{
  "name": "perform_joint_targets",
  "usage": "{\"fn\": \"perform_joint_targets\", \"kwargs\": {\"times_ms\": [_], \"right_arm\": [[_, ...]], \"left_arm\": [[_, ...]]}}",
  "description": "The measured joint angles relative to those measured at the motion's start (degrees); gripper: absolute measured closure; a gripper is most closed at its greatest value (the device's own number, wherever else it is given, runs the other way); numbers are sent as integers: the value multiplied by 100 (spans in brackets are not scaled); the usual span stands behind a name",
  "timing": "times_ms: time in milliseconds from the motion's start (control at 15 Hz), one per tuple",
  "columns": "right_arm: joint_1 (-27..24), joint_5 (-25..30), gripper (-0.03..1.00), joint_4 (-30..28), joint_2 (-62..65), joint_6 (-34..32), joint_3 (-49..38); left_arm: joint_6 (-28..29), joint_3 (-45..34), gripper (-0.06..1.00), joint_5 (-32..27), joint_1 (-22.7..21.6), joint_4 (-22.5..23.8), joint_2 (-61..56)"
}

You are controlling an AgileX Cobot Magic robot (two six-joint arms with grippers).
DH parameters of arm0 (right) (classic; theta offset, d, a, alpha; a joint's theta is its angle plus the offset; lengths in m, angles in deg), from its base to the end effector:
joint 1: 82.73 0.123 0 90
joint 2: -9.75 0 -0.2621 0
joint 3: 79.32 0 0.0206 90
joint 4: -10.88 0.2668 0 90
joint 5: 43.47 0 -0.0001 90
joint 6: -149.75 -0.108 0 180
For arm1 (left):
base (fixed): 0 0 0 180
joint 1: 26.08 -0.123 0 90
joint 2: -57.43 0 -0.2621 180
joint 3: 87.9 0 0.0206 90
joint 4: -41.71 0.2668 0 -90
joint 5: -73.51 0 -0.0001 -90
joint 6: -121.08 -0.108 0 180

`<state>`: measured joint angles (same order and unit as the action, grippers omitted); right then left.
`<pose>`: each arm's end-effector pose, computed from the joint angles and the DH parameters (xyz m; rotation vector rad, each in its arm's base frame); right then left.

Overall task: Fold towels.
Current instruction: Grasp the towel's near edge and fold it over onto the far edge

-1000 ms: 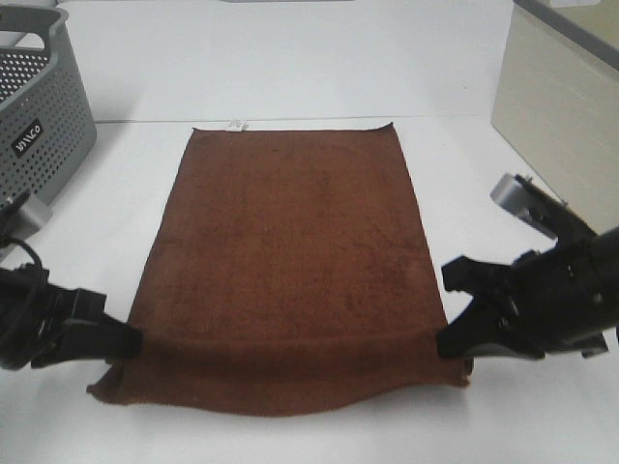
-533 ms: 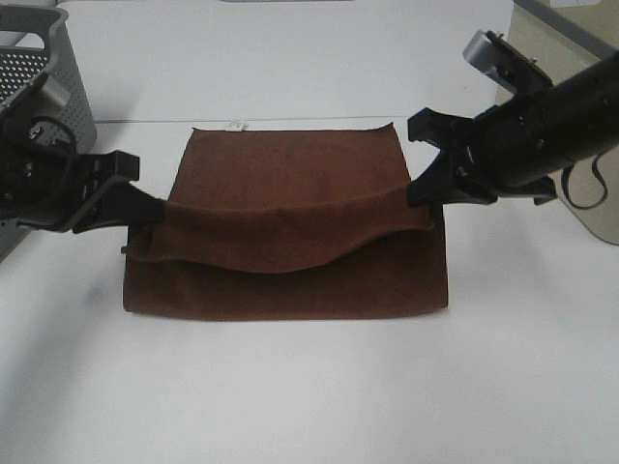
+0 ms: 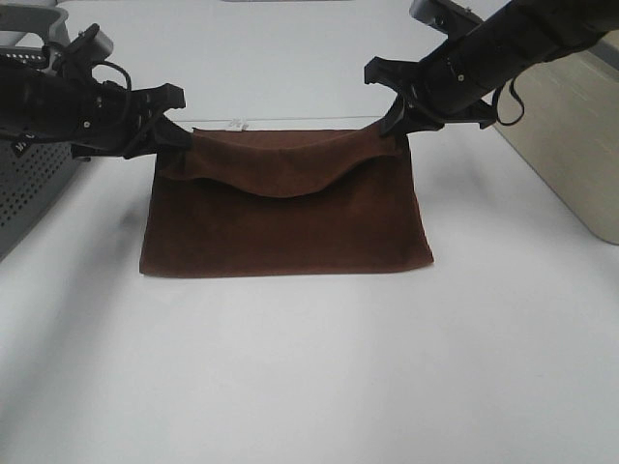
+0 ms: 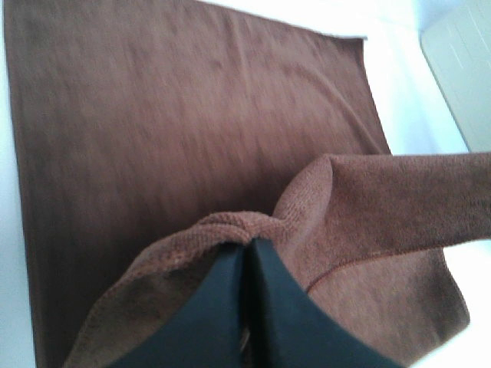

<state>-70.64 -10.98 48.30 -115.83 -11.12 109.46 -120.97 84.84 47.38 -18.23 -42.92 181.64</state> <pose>0.4428 0.1309 0.1520 -0.1038 2.5332 0.5997 0.4201 -0.1058 0.1110 -0.0612 2.3759 -0.7856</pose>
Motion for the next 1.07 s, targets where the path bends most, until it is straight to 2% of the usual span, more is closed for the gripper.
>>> {"fn": "perform_joint_targets", "kwargs": {"times_ms": [133,200,533,800,933,1000,1067], "right_arm": [[-11,86,97,-590,-682,-332,1054],[-40,97,97,-705,-928,-378,1473],[-275,235,97,-842,-2045,-344,3157],[-275,-149,97,-934,-2647,-281,3461],[-275,-281,97,-940,-2750,-155,3461],[-275,-281,93,-940,-2785,-92,3461],[-275,-304,84,-940,-2807,-69,3466]], "left_arm": [[11,877,94,223,0,-6,573],[11,1238,94,309,0,-6,802],[11,2911,94,435,6,-6,1954],[6,3541,94,1049,34,-46,2595],[6,3701,94,1129,34,-92,2836],[6,3741,92,1089,34,-92,2899],[6,3776,87,1026,34,-92,2934]]}}
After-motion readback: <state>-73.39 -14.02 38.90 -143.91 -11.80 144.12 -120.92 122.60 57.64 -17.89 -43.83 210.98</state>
